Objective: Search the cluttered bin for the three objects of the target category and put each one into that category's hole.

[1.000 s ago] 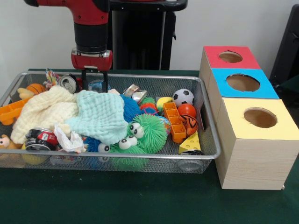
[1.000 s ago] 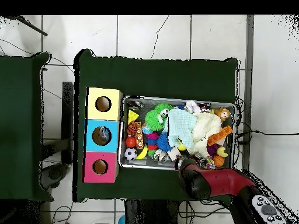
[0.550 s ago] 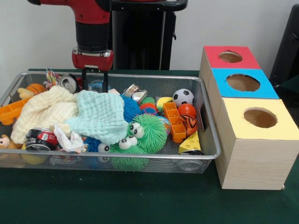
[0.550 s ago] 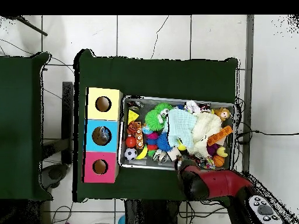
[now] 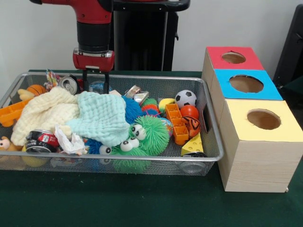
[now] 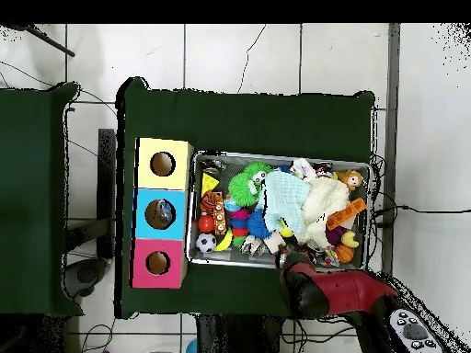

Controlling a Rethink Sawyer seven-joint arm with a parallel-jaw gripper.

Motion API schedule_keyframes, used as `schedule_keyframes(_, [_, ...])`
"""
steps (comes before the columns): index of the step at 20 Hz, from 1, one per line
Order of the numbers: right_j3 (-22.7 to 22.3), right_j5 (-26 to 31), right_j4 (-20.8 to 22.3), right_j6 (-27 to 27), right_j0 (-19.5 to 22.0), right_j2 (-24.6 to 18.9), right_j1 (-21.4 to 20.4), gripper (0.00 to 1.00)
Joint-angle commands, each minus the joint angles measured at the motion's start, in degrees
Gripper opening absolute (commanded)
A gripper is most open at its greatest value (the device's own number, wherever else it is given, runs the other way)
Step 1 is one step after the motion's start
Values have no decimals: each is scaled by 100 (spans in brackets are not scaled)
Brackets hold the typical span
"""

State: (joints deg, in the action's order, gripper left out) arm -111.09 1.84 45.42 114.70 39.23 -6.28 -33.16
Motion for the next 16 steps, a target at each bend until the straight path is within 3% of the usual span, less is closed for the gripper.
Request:
schedule_keyframes(1, [652,-247,48,466,-82,94,616,100])
schedule_keyframes(16, [712,-299,-34,443,-99,138,719,100])
